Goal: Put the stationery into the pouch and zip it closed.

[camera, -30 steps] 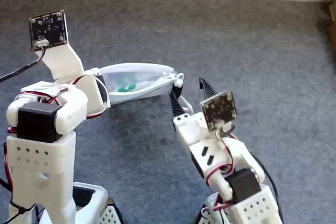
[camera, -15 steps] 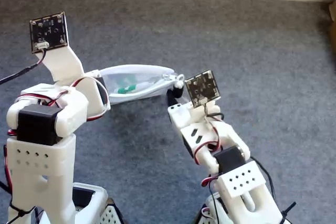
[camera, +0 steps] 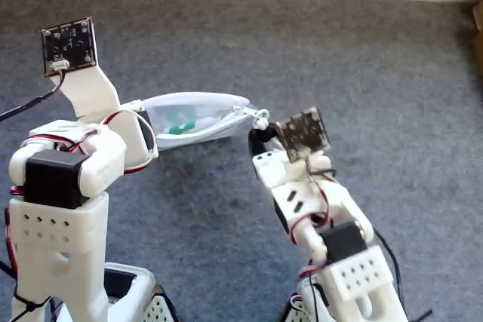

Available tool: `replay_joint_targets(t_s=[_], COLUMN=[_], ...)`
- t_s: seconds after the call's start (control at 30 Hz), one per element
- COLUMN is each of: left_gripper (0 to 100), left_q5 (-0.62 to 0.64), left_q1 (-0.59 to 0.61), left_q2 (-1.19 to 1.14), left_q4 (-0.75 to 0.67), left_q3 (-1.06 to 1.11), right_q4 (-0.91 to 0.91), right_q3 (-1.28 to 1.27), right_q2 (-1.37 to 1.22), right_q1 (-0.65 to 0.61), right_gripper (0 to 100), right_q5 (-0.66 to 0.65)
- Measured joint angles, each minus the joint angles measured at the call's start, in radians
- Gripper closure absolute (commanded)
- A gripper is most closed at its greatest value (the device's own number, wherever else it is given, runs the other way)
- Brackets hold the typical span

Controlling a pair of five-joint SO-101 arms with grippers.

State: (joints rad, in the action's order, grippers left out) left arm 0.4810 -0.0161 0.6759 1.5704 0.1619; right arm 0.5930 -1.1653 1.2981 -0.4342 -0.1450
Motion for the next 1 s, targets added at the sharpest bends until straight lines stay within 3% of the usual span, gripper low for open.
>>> replay_joint_targets(t_s=[0.47,0.83,1.0], left_gripper=[99,99,87], left_q5=[-0.008,-0.157,-0.282], left_q1=[-0.005,0.002,0.002], left_q2=[0.0,-0.002,-0.015], left_q4=[0.0,-0.055,-0.129], left_q3=[0.005,0.008,0.011], right_q4=[0.16,0.33,0.476], right_q3=[-0.057,-0.057,-0.021], right_q2=[0.377,0.434,0.439], right_q1=[-0.069,-0.097,-0.157], right_gripper=[99.1,99.1,99.1], right_q5=[-0.057,-0.072,-0.124])
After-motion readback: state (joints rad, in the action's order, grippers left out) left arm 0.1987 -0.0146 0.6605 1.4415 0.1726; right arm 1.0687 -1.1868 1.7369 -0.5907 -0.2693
